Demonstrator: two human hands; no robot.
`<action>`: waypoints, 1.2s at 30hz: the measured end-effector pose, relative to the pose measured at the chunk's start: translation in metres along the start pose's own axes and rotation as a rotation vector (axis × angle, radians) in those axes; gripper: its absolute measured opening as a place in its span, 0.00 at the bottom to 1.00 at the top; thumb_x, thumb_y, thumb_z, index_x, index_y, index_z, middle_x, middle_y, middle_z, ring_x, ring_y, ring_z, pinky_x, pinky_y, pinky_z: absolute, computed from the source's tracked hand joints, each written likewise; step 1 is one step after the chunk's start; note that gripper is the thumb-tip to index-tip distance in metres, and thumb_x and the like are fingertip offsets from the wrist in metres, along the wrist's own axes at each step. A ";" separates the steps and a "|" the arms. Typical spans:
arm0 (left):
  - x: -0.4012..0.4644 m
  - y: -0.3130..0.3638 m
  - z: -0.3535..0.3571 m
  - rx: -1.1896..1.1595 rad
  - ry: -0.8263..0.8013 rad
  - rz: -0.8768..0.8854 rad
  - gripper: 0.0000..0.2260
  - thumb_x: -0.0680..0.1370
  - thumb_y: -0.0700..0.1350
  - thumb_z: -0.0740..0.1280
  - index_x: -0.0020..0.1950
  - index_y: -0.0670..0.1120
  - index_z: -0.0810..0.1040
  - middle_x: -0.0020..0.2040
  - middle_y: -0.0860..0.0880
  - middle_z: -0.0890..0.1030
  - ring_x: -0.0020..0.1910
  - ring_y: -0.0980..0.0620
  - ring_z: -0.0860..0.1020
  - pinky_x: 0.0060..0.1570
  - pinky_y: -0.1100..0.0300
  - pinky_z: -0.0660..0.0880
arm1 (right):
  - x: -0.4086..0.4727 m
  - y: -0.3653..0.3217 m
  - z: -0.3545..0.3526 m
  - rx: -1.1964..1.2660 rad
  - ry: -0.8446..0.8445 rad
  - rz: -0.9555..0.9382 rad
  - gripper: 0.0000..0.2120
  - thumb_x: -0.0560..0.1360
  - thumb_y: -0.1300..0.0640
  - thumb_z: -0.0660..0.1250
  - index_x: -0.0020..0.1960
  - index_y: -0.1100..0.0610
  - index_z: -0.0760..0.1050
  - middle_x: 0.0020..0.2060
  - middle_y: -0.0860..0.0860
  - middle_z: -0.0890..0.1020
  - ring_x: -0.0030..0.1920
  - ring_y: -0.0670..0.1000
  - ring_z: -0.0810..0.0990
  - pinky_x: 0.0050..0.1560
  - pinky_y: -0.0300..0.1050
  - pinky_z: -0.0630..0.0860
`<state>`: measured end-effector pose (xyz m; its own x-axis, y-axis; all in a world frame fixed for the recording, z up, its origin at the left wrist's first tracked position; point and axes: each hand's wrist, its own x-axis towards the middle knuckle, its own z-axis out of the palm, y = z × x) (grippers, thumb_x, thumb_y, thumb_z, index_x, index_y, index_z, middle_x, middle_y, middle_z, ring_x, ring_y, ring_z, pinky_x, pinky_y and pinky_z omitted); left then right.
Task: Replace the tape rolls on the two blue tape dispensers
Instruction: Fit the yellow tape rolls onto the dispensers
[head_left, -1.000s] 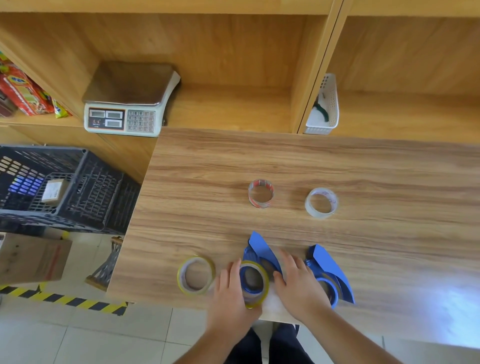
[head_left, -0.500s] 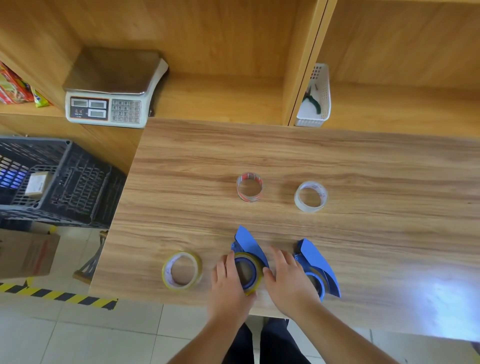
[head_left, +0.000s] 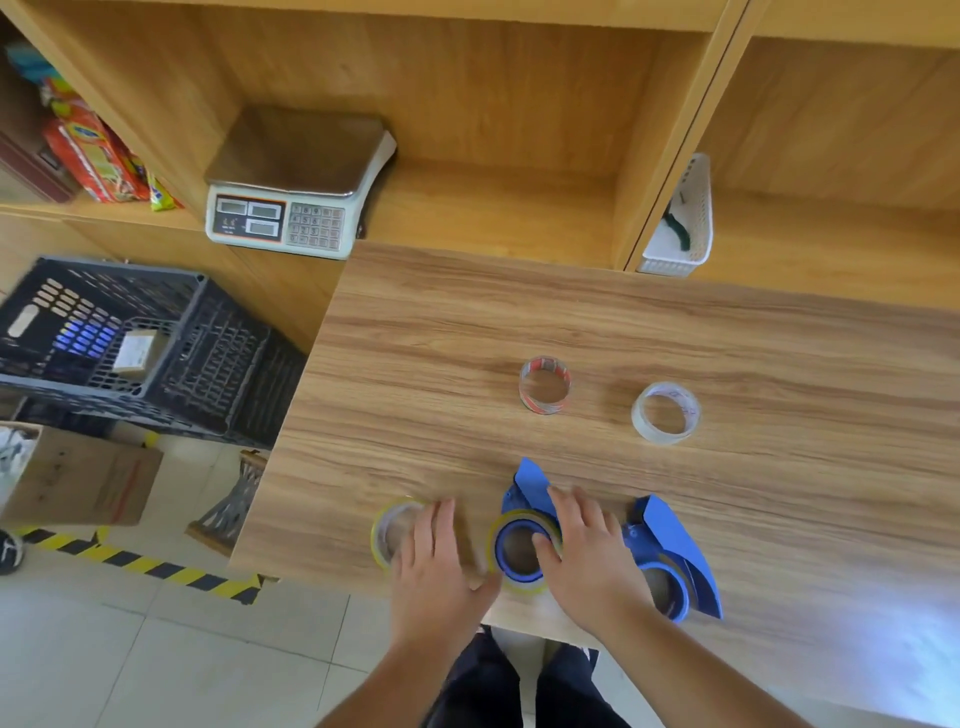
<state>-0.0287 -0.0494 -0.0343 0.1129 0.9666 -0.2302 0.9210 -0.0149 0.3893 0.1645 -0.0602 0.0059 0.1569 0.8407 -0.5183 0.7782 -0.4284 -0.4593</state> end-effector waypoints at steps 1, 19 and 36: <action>0.002 -0.007 -0.004 0.002 0.017 -0.047 0.48 0.66 0.68 0.73 0.80 0.48 0.60 0.77 0.48 0.66 0.77 0.47 0.61 0.72 0.47 0.66 | 0.001 -0.004 0.001 -0.019 -0.004 -0.011 0.31 0.82 0.42 0.56 0.81 0.47 0.51 0.81 0.50 0.55 0.78 0.57 0.56 0.76 0.55 0.62; 0.034 -0.068 -0.029 -0.105 -0.226 -0.163 0.49 0.68 0.57 0.76 0.82 0.49 0.53 0.76 0.51 0.64 0.75 0.47 0.64 0.69 0.51 0.71 | 0.015 -0.088 0.052 -0.166 -0.115 -0.086 0.32 0.80 0.41 0.56 0.81 0.44 0.48 0.82 0.49 0.49 0.81 0.58 0.48 0.76 0.59 0.61; 0.010 0.059 -0.032 -0.193 -0.146 0.058 0.47 0.63 0.63 0.73 0.78 0.51 0.58 0.68 0.54 0.65 0.67 0.51 0.70 0.62 0.55 0.73 | -0.013 0.030 -0.023 -0.127 0.153 0.089 0.31 0.80 0.41 0.59 0.79 0.50 0.57 0.78 0.51 0.63 0.75 0.59 0.63 0.74 0.54 0.66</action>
<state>0.0151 -0.0322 0.0149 0.2294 0.9179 -0.3237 0.8244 -0.0065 0.5659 0.2003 -0.0760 0.0154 0.3116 0.8459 -0.4330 0.8260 -0.4663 -0.3166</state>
